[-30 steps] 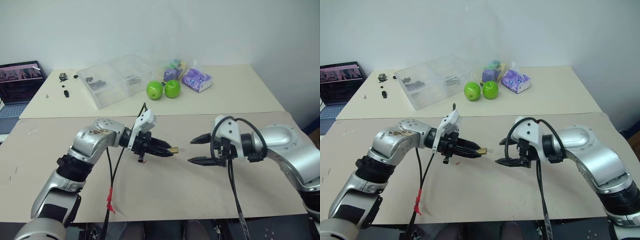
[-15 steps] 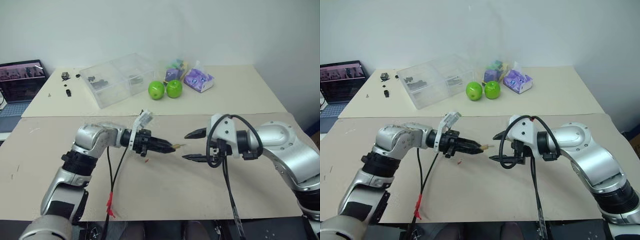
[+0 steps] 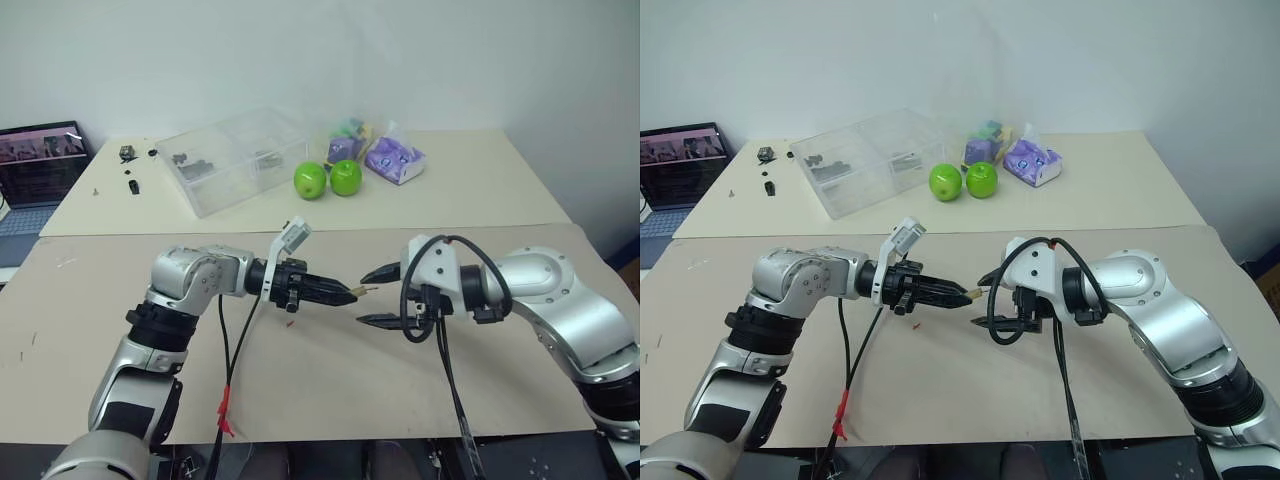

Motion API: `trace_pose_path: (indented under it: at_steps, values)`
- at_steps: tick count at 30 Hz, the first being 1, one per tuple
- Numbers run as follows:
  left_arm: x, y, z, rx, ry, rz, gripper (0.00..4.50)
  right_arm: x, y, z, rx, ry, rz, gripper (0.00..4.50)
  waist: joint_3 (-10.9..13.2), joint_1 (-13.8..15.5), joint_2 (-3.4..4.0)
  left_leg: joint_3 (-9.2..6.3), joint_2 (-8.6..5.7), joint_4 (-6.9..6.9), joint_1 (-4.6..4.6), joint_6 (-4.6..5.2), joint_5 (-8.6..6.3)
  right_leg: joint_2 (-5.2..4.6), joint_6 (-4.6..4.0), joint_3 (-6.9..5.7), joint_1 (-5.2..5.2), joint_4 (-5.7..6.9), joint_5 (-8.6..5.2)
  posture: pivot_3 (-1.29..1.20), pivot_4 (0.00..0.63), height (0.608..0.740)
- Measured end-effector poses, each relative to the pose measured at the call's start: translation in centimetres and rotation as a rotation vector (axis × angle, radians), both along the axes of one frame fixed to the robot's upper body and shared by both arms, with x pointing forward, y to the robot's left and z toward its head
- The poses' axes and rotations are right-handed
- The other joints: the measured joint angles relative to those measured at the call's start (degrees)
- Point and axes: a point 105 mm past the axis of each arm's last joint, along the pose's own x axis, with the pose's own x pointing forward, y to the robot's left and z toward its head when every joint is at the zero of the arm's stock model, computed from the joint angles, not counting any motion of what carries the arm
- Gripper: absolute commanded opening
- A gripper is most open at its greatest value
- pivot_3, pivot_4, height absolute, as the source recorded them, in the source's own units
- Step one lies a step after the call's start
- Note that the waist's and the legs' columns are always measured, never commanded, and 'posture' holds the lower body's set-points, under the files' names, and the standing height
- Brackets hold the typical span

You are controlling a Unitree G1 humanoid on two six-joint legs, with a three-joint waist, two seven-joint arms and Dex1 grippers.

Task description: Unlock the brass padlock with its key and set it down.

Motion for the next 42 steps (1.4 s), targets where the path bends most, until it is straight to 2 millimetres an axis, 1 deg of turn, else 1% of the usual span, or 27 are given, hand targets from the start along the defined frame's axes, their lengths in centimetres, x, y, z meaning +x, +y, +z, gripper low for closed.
trace_pose_path:
  at_steps: [3,7,11,13,17,20,25,29,34,42]
  values:
    - [0.0,0.0,-0.1,0.004,0.002,0.000,0.80,0.1,0.3,0.5,0.007,-0.017,0.009,3.35,0.00,-0.01,0.00,0.00,0.00,0.00,-0.01,0.00,0.00,0.00,0.00,0.00,0.00,0.00,0.00,0.00,0.150,0.740]
    - [-0.2,-0.1,-0.2,0.003,0.029,-0.006,0.80,0.2,0.3,0.7,0.009,-0.032,0.010,3.35,0.00,0.00,0.00,0.00,0.00,0.00,-0.01,0.00,0.00,0.00,0.00,0.00,0.00,0.02,0.00,0.00,0.150,0.740]
    - [-0.1,0.1,0.0,0.002,0.063,0.013,0.80,1.3,0.3,0.7,-0.047,-0.210,0.001,3.35,0.00,-0.04,0.00,0.00,-0.01,0.00,0.00,0.00,0.00,0.00,0.02,0.00,-0.02,0.00,-0.01,0.00,0.150,0.740]
    - [-0.2,0.0,0.2,-0.007,0.079,0.006,0.80,1.8,0.1,0.6,-0.063,-0.265,-0.010,3.35,0.00,-0.07,0.00,0.00,0.00,0.00,0.01,-0.01,0.01,0.00,0.02,0.00,-0.02,0.00,-0.02,0.00,0.150,0.740]
    - [-0.2,0.0,0.0,-0.005,0.105,0.010,0.80,1.4,0.2,0.1,-0.055,-0.323,0.022,3.35,0.00,-0.06,0.00,0.01,-0.01,0.00,-0.02,-0.08,0.05,-0.01,-0.01,0.01,-0.02,0.04,0.01,0.00,0.150,0.740]
    - [-0.2,0.0,0.0,-0.003,0.110,0.009,0.80,1.1,0.3,0.0,-0.050,-0.348,0.048,3.35,0.00,-0.05,0.00,0.01,-0.02,0.01,-0.02,-0.09,0.05,-0.01,-0.01,0.01,0.01,0.02,0.01,0.00,0.150,0.740]
    - [-0.2,0.1,0.0,-0.003,0.113,0.007,0.80,0.8,0.0,0.2,-0.039,-0.359,0.065,3.35,0.00,-0.05,0.00,0.00,-0.01,-0.01,0.02,-0.08,0.05,0.00,-0.02,0.01,0.00,-0.01,0.01,0.00,0.150,0.740]
    - [-0.2,0.6,-0.1,0.004,0.119,0.005,0.80,0.3,-0.2,0.2,-0.022,-0.331,0.076,3.35,0.00,-0.10,0.00,0.00,-0.01,-0.01,0.02,-0.07,0.04,0.00,-0.02,0.02,0.01,0.00,0.01,0.00,0.150,0.740]
    - [-0.3,0.9,-0.3,0.014,0.135,-0.002,0.80,-0.3,-0.1,0.7,0.005,-0.307,0.097,3.35,0.00,-0.07,0.00,0.00,-0.01,-0.01,0.02,-0.07,0.04,0.00,-0.02,0.02,0.02,0.00,0.01,0.00,0.150,0.740]
    - [-0.3,0.8,0.1,0.014,0.116,-0.018,0.80,-0.3,0.0,0.7,0.015,-0.282,0.094,3.35,0.00,-0.06,0.00,0.01,-0.01,-0.01,0.02,-0.06,0.04,0.00,-0.02,0.02,0.01,0.00,0.01,0.00,0.150,0.740]
